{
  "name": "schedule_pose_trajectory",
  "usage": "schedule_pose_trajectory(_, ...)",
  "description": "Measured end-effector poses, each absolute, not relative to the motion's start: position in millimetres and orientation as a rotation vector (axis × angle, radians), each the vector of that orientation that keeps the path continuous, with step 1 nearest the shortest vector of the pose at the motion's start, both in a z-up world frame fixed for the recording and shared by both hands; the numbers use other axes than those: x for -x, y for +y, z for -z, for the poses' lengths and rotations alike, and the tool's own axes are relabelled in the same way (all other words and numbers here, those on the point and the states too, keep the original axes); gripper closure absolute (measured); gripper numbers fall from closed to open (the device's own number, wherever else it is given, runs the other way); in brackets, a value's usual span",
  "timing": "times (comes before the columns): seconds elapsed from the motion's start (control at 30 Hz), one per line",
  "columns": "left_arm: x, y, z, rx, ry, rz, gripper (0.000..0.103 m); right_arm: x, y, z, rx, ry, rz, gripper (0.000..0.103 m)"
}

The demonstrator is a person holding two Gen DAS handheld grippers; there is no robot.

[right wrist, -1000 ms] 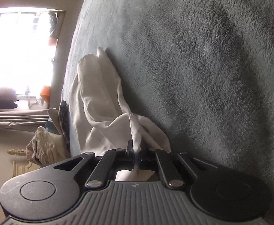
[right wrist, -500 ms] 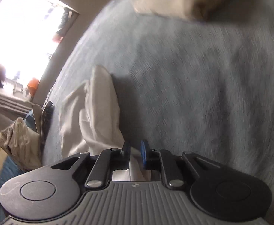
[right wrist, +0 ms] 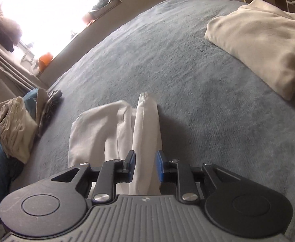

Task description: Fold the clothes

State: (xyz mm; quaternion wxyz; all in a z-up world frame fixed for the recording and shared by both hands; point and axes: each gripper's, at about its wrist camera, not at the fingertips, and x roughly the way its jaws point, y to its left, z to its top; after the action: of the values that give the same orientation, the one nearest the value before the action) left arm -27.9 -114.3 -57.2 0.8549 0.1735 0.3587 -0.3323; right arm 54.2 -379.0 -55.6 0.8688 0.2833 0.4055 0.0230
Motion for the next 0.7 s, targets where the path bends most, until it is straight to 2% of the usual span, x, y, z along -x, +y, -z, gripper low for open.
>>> schedule_pose_trajectory(0.23,16.1,-131.1,86.3,-0.400,0.815,0.707,0.082,-78.1,-337.0,32.2,-0.405,0.822,-0.226,0.079)
schedule_pose_trajectory(0.53,4.7,-121.8,98.7,-0.284,0.848,0.725,0.079,-125.2,-280.4,76.1,-0.072,0.971,-0.207,0.082)
schedule_pose_trajectory(0.6,4.1,-120.8,101.0,-0.268,0.849,0.730,0.078,-128.6,-290.1,80.2,-0.120,0.991,-0.150,0.085)
schedule_pose_trajectory(0.7,3.7,-117.6,103.1,-0.254,0.844,0.741,0.076,-128.4,-287.0,62.9,-0.122,0.962,-0.160,0.084)
